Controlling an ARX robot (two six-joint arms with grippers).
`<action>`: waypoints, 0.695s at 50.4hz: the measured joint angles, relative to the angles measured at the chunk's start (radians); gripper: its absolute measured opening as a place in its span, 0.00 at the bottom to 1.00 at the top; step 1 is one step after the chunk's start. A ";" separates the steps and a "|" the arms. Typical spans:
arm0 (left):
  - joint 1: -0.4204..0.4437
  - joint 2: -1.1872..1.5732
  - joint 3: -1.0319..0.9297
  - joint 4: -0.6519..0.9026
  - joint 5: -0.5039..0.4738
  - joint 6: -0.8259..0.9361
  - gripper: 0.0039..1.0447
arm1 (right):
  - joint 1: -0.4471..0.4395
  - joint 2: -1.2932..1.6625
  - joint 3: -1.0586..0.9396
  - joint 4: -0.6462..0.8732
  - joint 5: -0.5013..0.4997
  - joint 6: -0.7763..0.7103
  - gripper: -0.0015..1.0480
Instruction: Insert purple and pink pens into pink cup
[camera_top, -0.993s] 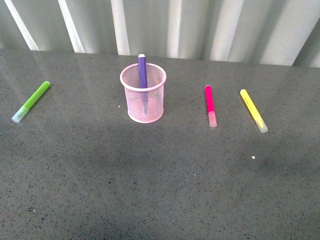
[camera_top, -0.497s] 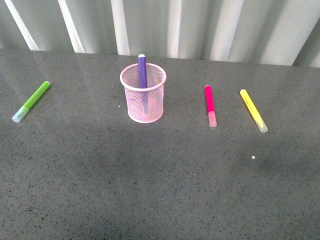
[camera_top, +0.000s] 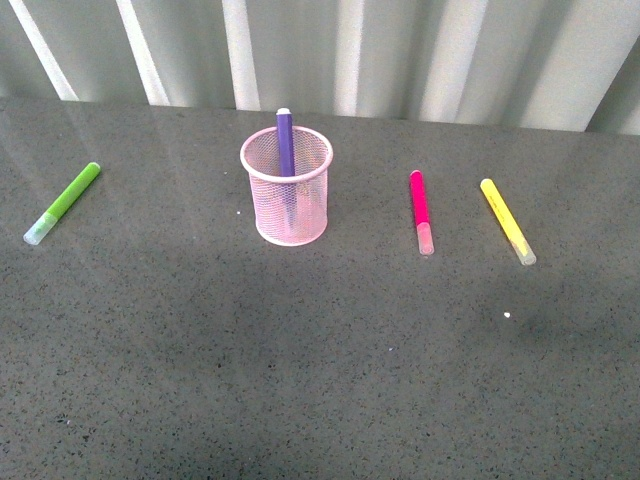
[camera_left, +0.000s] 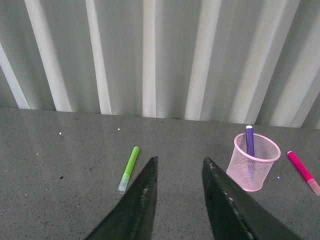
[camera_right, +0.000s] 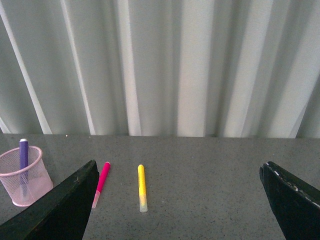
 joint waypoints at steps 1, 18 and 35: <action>0.000 0.000 0.000 0.000 0.000 0.000 0.33 | 0.000 0.000 0.000 0.000 0.000 0.000 0.93; 0.000 0.000 0.000 0.000 0.000 0.002 0.96 | -0.019 0.018 0.000 0.037 -0.051 0.013 0.93; 0.000 -0.001 0.000 0.000 0.000 0.002 0.94 | -0.233 1.108 0.531 0.708 -0.065 0.135 0.93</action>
